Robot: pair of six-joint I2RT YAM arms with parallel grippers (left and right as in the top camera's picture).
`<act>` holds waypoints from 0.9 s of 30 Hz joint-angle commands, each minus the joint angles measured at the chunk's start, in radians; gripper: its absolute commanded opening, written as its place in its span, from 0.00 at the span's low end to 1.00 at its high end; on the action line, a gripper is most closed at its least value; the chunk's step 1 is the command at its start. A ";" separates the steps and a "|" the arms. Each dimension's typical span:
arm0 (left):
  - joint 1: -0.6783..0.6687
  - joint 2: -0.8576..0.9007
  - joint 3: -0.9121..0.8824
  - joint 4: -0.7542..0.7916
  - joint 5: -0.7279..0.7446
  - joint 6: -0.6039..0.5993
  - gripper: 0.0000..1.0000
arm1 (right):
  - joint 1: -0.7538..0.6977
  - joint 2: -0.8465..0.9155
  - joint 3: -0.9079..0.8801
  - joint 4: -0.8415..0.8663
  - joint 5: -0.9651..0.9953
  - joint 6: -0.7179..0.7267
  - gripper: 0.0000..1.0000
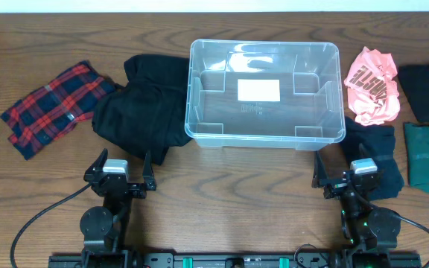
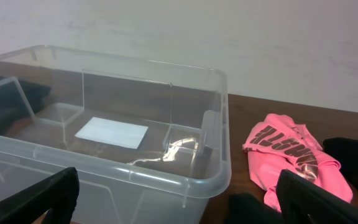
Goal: Pack container
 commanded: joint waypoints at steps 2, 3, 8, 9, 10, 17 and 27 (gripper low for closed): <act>0.003 0.000 -0.026 -0.018 -0.001 -0.009 0.98 | -0.006 -0.003 -0.002 -0.004 0.003 -0.013 0.99; 0.003 0.000 -0.026 -0.018 -0.001 -0.009 0.98 | -0.006 -0.003 -0.002 -0.004 0.003 -0.013 0.99; 0.003 0.000 -0.026 -0.018 -0.001 -0.009 0.98 | -0.006 -0.003 -0.002 -0.004 0.003 -0.013 0.99; 0.003 0.000 -0.026 -0.018 -0.001 -0.009 0.98 | -0.006 -0.003 -0.002 -0.004 0.003 -0.013 0.99; 0.003 0.000 -0.026 -0.018 -0.001 -0.009 0.98 | -0.006 -0.003 -0.002 -0.004 0.003 -0.013 0.99; 0.003 0.000 -0.026 -0.018 -0.001 -0.009 0.98 | -0.006 -0.003 -0.002 -0.003 0.003 -0.013 0.99; 0.003 0.000 -0.026 -0.018 -0.001 -0.009 0.98 | -0.006 -0.003 -0.002 -0.005 0.011 -0.012 0.99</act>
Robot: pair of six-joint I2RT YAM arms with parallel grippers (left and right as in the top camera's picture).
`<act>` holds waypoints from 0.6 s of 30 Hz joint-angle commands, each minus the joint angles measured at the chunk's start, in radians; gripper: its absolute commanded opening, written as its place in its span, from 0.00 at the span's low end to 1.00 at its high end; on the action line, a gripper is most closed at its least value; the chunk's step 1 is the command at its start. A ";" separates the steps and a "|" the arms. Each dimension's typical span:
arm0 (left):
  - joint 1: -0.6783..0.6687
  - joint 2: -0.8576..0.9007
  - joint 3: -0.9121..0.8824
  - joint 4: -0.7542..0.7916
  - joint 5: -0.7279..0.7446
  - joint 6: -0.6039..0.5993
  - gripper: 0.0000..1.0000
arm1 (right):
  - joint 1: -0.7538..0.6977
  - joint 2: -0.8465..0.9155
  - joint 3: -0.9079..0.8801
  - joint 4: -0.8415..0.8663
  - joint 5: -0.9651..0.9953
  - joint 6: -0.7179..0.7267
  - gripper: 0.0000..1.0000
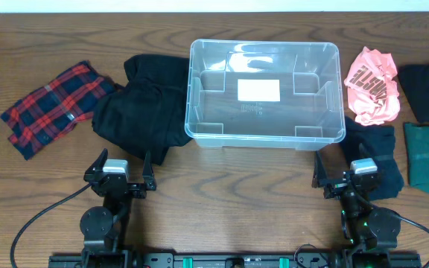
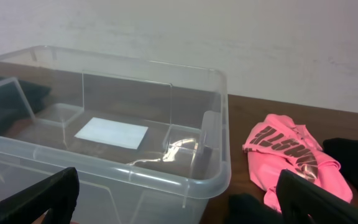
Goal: Pack container
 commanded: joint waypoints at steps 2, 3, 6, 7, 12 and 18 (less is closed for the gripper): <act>0.003 0.000 -0.026 -0.018 -0.001 -0.009 0.98 | -0.006 -0.003 -0.002 0.003 0.010 0.014 0.99; 0.003 0.000 -0.026 -0.018 -0.001 -0.009 0.98 | -0.006 -0.003 -0.002 0.020 0.010 0.036 0.99; 0.003 0.000 -0.026 -0.018 -0.001 -0.009 0.98 | -0.006 -0.003 -0.001 0.093 0.010 0.090 0.99; 0.003 0.000 -0.026 -0.018 -0.001 -0.009 0.98 | -0.006 -0.003 0.002 0.121 0.010 0.106 0.99; 0.003 0.000 -0.026 -0.018 -0.001 -0.009 0.98 | -0.006 -0.003 0.063 0.218 0.019 0.146 0.99; 0.003 0.000 -0.026 -0.018 -0.001 -0.009 0.98 | -0.006 0.027 0.192 0.213 0.131 0.146 0.99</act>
